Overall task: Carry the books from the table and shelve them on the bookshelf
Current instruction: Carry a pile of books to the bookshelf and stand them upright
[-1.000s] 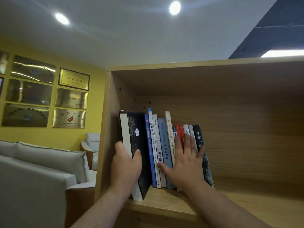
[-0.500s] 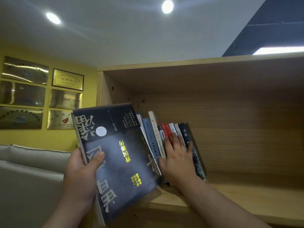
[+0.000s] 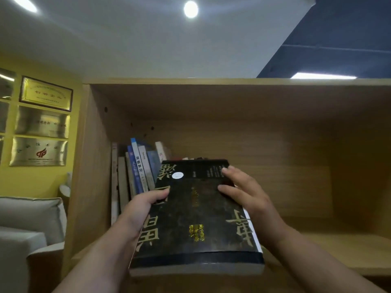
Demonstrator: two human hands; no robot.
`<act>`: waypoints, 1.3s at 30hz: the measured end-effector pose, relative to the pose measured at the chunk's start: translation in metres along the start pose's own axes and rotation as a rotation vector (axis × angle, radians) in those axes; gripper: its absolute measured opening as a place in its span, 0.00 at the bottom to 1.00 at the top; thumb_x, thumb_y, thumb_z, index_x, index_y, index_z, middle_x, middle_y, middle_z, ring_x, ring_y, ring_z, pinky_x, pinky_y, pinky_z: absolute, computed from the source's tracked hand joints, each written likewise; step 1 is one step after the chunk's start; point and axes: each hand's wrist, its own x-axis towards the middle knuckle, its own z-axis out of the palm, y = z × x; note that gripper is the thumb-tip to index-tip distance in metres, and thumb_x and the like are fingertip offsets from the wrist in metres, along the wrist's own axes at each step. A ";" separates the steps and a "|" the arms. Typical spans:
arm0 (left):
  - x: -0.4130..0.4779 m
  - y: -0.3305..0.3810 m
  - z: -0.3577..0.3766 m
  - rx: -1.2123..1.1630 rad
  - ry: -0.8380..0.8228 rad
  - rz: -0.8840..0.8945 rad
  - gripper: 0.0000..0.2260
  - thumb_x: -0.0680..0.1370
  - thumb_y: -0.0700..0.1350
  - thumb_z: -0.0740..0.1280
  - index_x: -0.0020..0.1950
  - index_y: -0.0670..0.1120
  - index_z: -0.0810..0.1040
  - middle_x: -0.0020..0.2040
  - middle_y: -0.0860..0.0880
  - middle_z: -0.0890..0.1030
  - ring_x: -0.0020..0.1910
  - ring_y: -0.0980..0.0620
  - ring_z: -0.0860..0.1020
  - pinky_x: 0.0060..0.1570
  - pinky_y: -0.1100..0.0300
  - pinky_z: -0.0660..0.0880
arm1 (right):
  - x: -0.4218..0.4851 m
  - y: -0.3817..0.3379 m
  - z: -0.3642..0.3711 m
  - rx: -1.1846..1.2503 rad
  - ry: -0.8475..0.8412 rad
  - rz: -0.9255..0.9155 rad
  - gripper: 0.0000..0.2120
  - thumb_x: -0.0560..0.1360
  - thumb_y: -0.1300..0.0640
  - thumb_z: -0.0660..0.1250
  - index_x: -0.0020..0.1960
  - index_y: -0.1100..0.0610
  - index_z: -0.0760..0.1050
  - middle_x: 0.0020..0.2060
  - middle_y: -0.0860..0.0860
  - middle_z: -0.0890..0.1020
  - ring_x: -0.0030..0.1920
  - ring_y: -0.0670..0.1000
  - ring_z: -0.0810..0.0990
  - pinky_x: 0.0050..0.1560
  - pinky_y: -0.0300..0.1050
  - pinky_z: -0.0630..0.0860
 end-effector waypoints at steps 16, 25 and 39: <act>0.078 -0.029 0.071 0.424 0.005 0.584 0.10 0.83 0.49 0.62 0.50 0.46 0.80 0.44 0.46 0.82 0.43 0.47 0.82 0.42 0.53 0.79 | -0.017 0.038 -0.101 -0.068 0.099 0.687 0.16 0.74 0.49 0.74 0.54 0.60 0.78 0.40 0.46 0.80 0.42 0.51 0.83 0.35 0.39 0.80; 0.107 -0.060 0.040 1.717 0.451 0.870 0.54 0.67 0.79 0.58 0.80 0.53 0.35 0.80 0.42 0.33 0.78 0.42 0.30 0.74 0.42 0.28 | 0.011 0.037 -0.042 -0.001 -0.109 1.025 0.12 0.76 0.49 0.73 0.47 0.50 0.71 0.40 0.48 0.80 0.39 0.46 0.82 0.34 0.41 0.82; 0.092 -0.058 -0.002 1.210 0.637 0.716 0.53 0.70 0.64 0.73 0.82 0.46 0.44 0.83 0.46 0.45 0.82 0.47 0.44 0.79 0.47 0.50 | 0.001 0.035 0.033 0.720 -0.597 1.416 0.23 0.72 0.37 0.74 0.58 0.52 0.76 0.54 0.53 0.85 0.55 0.54 0.84 0.57 0.53 0.80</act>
